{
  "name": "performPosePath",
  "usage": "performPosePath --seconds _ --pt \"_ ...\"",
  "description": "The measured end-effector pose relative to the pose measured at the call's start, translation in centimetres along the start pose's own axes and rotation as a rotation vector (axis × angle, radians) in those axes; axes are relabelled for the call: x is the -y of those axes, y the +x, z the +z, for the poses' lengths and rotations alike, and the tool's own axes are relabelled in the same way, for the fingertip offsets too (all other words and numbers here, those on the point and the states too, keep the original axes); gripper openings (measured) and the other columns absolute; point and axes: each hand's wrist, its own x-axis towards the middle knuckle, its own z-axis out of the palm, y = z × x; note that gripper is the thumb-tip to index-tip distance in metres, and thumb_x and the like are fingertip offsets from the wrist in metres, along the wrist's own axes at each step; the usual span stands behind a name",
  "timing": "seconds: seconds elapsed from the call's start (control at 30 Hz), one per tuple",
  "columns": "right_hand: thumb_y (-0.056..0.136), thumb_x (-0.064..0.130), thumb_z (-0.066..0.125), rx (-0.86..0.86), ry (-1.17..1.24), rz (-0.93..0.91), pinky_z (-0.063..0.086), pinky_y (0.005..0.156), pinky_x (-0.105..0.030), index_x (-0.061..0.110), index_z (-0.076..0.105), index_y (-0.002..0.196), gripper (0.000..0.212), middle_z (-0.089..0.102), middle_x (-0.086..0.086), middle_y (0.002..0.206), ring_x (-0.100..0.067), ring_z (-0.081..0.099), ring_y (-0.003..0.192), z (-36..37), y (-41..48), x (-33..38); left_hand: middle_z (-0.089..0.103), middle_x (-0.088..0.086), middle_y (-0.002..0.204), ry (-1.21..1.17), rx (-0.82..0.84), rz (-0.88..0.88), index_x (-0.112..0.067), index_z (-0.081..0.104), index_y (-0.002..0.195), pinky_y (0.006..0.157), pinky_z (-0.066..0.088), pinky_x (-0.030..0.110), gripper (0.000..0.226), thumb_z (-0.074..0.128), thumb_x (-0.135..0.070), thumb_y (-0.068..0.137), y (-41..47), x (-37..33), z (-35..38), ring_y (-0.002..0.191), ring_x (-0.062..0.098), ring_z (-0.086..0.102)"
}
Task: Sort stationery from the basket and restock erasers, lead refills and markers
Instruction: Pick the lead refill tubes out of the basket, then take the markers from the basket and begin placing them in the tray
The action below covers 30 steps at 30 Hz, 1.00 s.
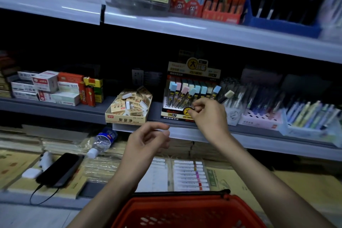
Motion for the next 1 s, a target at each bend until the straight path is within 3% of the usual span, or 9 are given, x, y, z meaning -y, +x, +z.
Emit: performPosePath --seconds 0.1,0.2,0.3,0.4,0.47,0.63,0.77,0.93,1.0 --pt "0.091 0.028 0.075 0.089 -0.022 -0.084 0.04 0.075 -0.017 0.019 0.071 0.119 0.03 0.061 0.006 0.104 -0.003 0.057 0.081 -2.0 -3.3 0.0 0.073 0.015 0.091 0.103 0.032 0.068 -0.013 0.073 0.104 0.075 0.057 0.025 0.013 0.07 -0.008 0.092 -1.4 0.1 -0.1 0.087 0.027 0.071" --pt "0.093 0.037 0.072 0.227 -0.056 -0.174 0.043 0.084 -0.022 0.027 0.063 0.13 0.039 0.055 0.012 0.117 -0.006 0.056 0.097 -3.7 -7.9 -0.8 0.073 -0.003 0.094 0.283 0.064 0.144 -0.022 0.072 0.105 0.076 0.052 0.02 0.019 0.072 -0.008 0.091 -3.4 0.7 -0.3 0.086 0.006 0.07" --pt "0.091 0.048 0.07 0.319 -0.103 -0.214 0.046 0.097 -0.03 0.032 0.055 0.138 0.052 0.052 0.014 0.13 -0.008 0.055 0.115 -4.9 -11.9 -2.2 0.068 -0.022 0.11 0.565 0.093 0.219 -0.034 0.067 0.118 0.09 0.049 0.021 0.029 0.073 -0.025 0.091 -5.7 1.8 -0.8 0.108 -0.004 0.063" --pt "0.088 0.053 0.068 0.407 -0.134 -0.226 0.043 0.108 -0.031 0.033 0.048 0.146 0.065 0.046 0.015 0.14 -0.007 0.048 0.13 -5.4 -15.3 -3.8 0.058 -0.023 0.129 0.815 0.145 0.28 -0.037 0.059 0.131 0.1 0.039 0.012 0.042 0.071 -0.042 0.091 -8.0 2.7 -1.4 0.121 -0.01 0.052" --pt "0.086 0.052 0.07 0.445 -0.14 -0.229 0.041 0.11 -0.031 0.032 0.046 0.147 0.069 0.044 0.014 0.143 -0.008 0.046 0.133 -5.2 -17.7 -5.2 0.052 -0.016 0.138 0.977 0.19 0.307 -0.035 0.055 0.138 0.102 0.037 0.013 0.05 0.063 -0.052 0.091 -9.4 3.5 -1.7 0.127 -0.002 0.048" --pt "0.085 0.052 0.073 0.587 -0.183 -0.165 0.038 0.113 -0.03 0.027 0.046 0.149 0.074 0.045 0.007 0.147 -0.012 0.045 0.135 -2.3 -23.1 -10.7 0.038 -0.002 0.157 1.27 0.316 0.221 -0.037 0.041 0.151 0.112 0.041 0.043 0.071 0.046 -0.07 0.089 -13.1 7.3 -3.5 0.145 0.022 0.037" --pt "0.086 0.045 0.073 0.788 -0.279 -0.071 0.039 0.112 -0.034 0.018 0.047 0.149 0.073 0.046 -0.006 0.141 -0.026 0.047 0.133 1.9 -27.4 -16.7 0.026 0.005 0.166 1.527 0.452 0.102 -0.038 0.027 0.158 0.12 0.025 0.059 0.082 0.034 -0.08 0.088 -15.7 12.4 -6.1 0.155 0.03 0.019" --pt "0.089 0.034 0.065 0.929 -0.49 0.053 0.045 0.103 -0.039 0.013 0.052 0.136 0.053 0.05 -0.013 0.132 -0.035 0.049 0.127 4.8 -31.6 -22.2 0.036 0.013 0.16 1.638 0.551 0.023 -0.033 0.028 0.159 0.121 0.015 0.064 0.078 0.037 -0.066 0.089 -17.6 16.7 -8.4 0.152 0.036 0.023" --pt "0.089 0.03 0.064 0.963 -0.508 0.068 0.046 0.102 -0.04 0.012 0.051 0.139 0.054 0.052 -0.014 0.133 -0.036 0.051 0.126 5.1 -33.1 -23.2 0.038 0.014 0.158 1.658 0.529 0.034 -0.03 0.032 0.158 0.121 0.012 0.065 0.078 0.043 -0.059 0.087 -17.8 17.4 -8.4 0.152 0.036 0.023"
